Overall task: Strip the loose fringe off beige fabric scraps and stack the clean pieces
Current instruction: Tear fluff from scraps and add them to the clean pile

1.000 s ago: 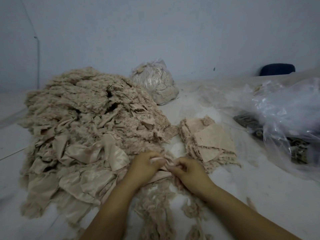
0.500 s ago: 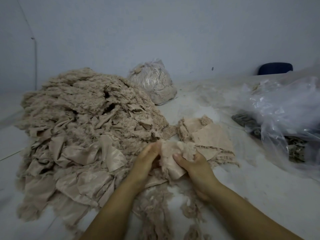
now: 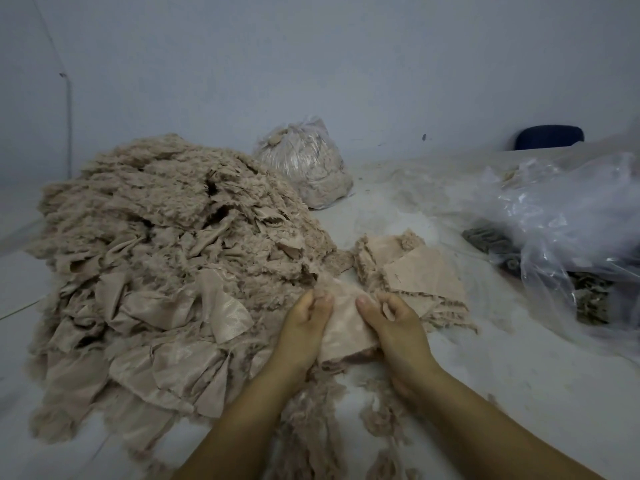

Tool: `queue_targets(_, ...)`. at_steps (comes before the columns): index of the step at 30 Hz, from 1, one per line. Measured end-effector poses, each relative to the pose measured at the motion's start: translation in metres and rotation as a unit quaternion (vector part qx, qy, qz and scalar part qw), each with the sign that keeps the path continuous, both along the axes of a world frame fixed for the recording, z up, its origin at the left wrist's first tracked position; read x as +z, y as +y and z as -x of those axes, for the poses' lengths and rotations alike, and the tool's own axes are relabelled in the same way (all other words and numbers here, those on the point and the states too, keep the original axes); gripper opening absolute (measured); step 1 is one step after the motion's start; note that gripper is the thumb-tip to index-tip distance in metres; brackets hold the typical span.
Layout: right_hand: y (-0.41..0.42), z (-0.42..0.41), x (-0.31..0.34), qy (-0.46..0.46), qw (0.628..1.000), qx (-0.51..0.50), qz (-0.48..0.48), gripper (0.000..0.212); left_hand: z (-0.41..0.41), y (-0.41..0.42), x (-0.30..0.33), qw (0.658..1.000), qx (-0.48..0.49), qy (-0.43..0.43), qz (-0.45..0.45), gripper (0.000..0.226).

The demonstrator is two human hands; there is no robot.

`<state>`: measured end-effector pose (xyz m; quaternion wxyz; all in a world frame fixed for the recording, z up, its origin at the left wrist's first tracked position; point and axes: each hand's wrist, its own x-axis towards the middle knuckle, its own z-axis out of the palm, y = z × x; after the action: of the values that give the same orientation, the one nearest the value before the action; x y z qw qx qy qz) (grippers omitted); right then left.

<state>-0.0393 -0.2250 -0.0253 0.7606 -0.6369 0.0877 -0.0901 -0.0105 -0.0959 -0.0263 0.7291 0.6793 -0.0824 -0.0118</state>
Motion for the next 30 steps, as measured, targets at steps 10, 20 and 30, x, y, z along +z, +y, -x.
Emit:
queue_targets(10,0.001,-0.005,-0.005,-0.051,0.994,-0.065,0.078,0.028,0.000,0.004,-0.002,0.973,0.086,-0.123,-0.174,0.037)
queue_targets(20,-0.019,-0.005,0.011,-0.022,0.999,-0.035,0.029,0.027,-0.010,0.018,0.001,0.993,0.081,-0.054,-0.071,0.033)
queue_targets(30,-0.026,-0.013,0.031,-0.088,0.982,0.009,0.169,0.031,0.000,0.006,0.003,0.999,-0.022,-0.031,0.005,0.016)
